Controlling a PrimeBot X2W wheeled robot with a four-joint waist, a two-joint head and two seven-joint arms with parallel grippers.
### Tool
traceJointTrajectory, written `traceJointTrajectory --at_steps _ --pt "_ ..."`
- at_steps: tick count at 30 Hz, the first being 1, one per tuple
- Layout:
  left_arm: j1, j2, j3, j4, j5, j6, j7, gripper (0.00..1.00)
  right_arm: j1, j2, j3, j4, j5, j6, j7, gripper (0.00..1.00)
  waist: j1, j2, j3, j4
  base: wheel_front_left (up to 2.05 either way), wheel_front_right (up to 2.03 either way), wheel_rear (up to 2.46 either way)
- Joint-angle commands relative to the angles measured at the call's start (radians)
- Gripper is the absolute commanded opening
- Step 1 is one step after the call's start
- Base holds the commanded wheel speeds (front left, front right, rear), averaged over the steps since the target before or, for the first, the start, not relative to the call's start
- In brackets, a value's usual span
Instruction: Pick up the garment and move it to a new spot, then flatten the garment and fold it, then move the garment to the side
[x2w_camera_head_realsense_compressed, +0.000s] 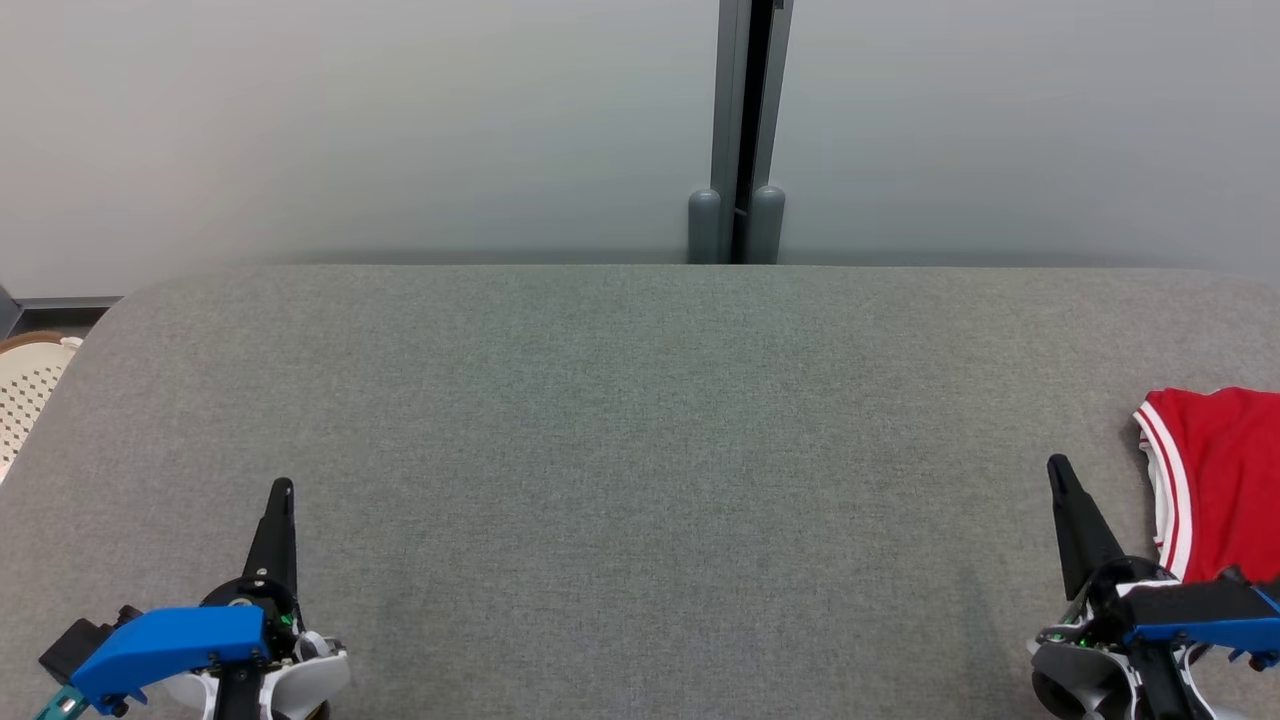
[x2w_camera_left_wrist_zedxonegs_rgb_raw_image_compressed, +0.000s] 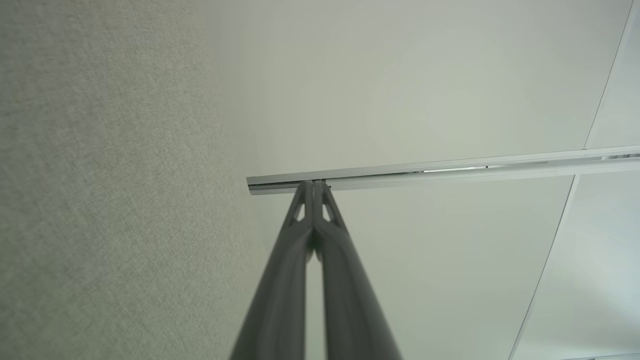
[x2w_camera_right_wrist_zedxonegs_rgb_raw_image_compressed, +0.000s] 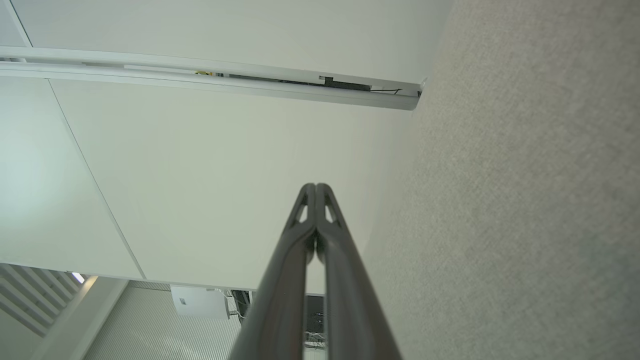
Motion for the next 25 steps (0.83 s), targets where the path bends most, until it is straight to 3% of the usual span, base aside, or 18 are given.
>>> traceJointTrajectory --at_steps 1,14,25 --pt "-0.020 0.000 0.008 -0.008 -0.020 -0.007 0.007 0.00 0.011 -0.006 -0.004 -0.011 0.024 0.000 0.010 0.00 0.0000 -0.0001 0.000 0.000 0.00 0.00 0.00" --pt "-0.025 0.000 0.018 -0.022 -0.104 -0.015 0.030 0.00 0.018 -0.007 -0.011 -0.033 0.113 0.000 0.031 0.00 0.0000 -0.0001 -0.002 0.000 0.00 0.00 0.00" --pt "-0.023 0.000 0.018 -0.021 -0.099 -0.015 0.030 0.00 0.017 -0.006 -0.010 -0.032 0.108 0.000 0.030 0.00 0.0000 -0.0001 -0.002 0.000 0.00 0.00 0.00"
